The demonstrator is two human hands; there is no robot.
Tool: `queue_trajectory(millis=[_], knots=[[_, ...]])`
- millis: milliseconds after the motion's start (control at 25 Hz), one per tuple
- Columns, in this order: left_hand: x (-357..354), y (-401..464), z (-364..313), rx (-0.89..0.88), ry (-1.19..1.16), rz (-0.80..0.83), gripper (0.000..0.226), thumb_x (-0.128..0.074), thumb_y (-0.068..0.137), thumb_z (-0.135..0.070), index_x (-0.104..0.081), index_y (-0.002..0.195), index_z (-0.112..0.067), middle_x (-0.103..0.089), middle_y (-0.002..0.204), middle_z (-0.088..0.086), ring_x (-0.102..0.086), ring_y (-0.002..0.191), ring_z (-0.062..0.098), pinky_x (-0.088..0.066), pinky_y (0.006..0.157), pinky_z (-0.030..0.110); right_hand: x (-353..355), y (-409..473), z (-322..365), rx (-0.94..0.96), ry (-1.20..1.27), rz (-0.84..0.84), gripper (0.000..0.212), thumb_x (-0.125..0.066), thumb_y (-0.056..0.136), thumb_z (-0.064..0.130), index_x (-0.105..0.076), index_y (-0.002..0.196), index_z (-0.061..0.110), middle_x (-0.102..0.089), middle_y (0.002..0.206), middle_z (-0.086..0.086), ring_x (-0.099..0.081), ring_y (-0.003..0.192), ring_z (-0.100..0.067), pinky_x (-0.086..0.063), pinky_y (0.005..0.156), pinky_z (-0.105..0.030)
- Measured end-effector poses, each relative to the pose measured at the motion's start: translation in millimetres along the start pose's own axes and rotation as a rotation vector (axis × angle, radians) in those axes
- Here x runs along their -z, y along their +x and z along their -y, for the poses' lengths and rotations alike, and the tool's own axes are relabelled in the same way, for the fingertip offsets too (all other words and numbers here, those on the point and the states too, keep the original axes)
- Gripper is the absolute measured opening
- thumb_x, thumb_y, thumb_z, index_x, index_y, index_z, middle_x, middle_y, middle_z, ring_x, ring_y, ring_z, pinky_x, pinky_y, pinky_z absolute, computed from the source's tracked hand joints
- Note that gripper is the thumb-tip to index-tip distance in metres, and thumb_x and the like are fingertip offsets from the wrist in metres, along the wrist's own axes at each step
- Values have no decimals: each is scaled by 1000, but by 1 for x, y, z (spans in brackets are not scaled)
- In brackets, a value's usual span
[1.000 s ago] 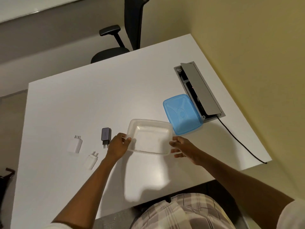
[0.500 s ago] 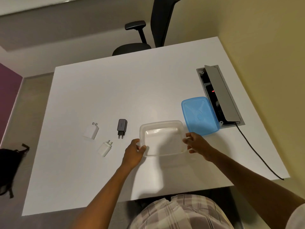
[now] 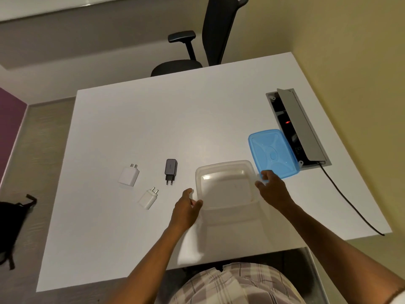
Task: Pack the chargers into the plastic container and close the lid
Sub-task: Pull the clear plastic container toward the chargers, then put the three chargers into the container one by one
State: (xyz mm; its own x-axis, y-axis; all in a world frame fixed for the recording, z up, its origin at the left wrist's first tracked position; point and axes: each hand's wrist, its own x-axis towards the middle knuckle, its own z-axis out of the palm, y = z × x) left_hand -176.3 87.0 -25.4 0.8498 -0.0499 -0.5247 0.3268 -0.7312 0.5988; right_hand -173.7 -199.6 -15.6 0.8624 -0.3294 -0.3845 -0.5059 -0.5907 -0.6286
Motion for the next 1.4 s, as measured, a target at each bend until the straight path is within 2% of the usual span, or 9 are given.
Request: queue_trajectory(millis=[160, 400, 520, 640, 840, 960, 1080, 1200, 1400], knots=[[20, -11, 26, 11, -48, -31, 18, -53, 97, -22, -69, 101, -15, -72, 93, 4, -69, 87, 25, -57, 81, 37, -7, -12, 26, 338, -29, -415, 11, -53, 90, 4, -55, 94, 14, -59, 93, -7, -52, 88, -27, -37, 75, -28], [64, -28, 89, 54, -10, -162, 33, -49, 96, -29, -66, 70, -15, -69, 75, -6, -63, 67, 9, -47, 66, 27, -57, -23, 101, 463, 95, -254, 23, -46, 87, -1, -47, 76, 19, -50, 75, 3, -44, 68, -13, -36, 61, -25], [83, -35, 130, 95, -66, -199, 31, -47, 100, -23, -65, 76, -15, -67, 80, -7, -64, 76, 12, -47, 72, 23, -101, -38, 134, 448, 193, -89, 22, -51, 84, 4, -56, 86, 25, -55, 73, 14, -50, 66, -6, -39, 61, -15], [100, -40, 166, 81, -81, -221, 27, -44, 101, -14, -69, 89, -13, -66, 91, -10, -60, 84, 6, -43, 76, 13, -142, -53, 156, 482, 188, 51, 19, -54, 86, 6, -57, 82, 24, -54, 64, 10, -50, 60, -13, -44, 60, -29], [117, -39, 206, 69, -209, -182, 29, -40, 100, -8, -65, 94, -22, -67, 82, 3, -65, 67, 17, -49, 54, 13, -199, -69, 179, 390, 238, 264, 22, -50, 94, 9, -61, 82, 25, -63, 71, -10, -56, 57, -23, -47, 57, -34], [116, -34, 217, 20, -190, -156, 37, -48, 91, 7, -65, 114, -17, -66, 118, 6, -67, 98, 17, -56, 80, 18, -233, -68, 186, 248, 166, 360, 7, -60, 92, 18, -61, 96, 24, -63, 79, -4, -67, 75, -25, -50, 64, -32], [107, -25, 224, -8, -30, -146, 53, -51, 92, -3, -48, 143, -16, -48, 149, 4, -46, 137, 21, -40, 115, 35, -264, -66, 192, 176, -98, 415, 52, -73, 84, 32, -48, 123, 9, -65, 92, -5, -64, 98, -33, -49, 77, -36], [92, -16, 230, -71, 244, -168, 57, -47, 96, -14, -34, 151, -19, -32, 161, 2, -28, 150, 20, -26, 121, 33, -289, -68, 199, 187, -285, 379, 80, -73, 75, 54, -37, 132, 11, -61, 116, -13, -62, 104, -37, -49, 79, -40], [62, -6, 234, -136, 368, -358, 53, -52, 98, -27, -42, 149, -14, -39, 157, 9, -34, 147, 31, -31, 120, 48, -317, -66, 216, 179, -437, 261, 83, -64, 78, 61, -29, 137, 15, -50, 124, -15, -62, 103, -39, -44, 71, -38]])
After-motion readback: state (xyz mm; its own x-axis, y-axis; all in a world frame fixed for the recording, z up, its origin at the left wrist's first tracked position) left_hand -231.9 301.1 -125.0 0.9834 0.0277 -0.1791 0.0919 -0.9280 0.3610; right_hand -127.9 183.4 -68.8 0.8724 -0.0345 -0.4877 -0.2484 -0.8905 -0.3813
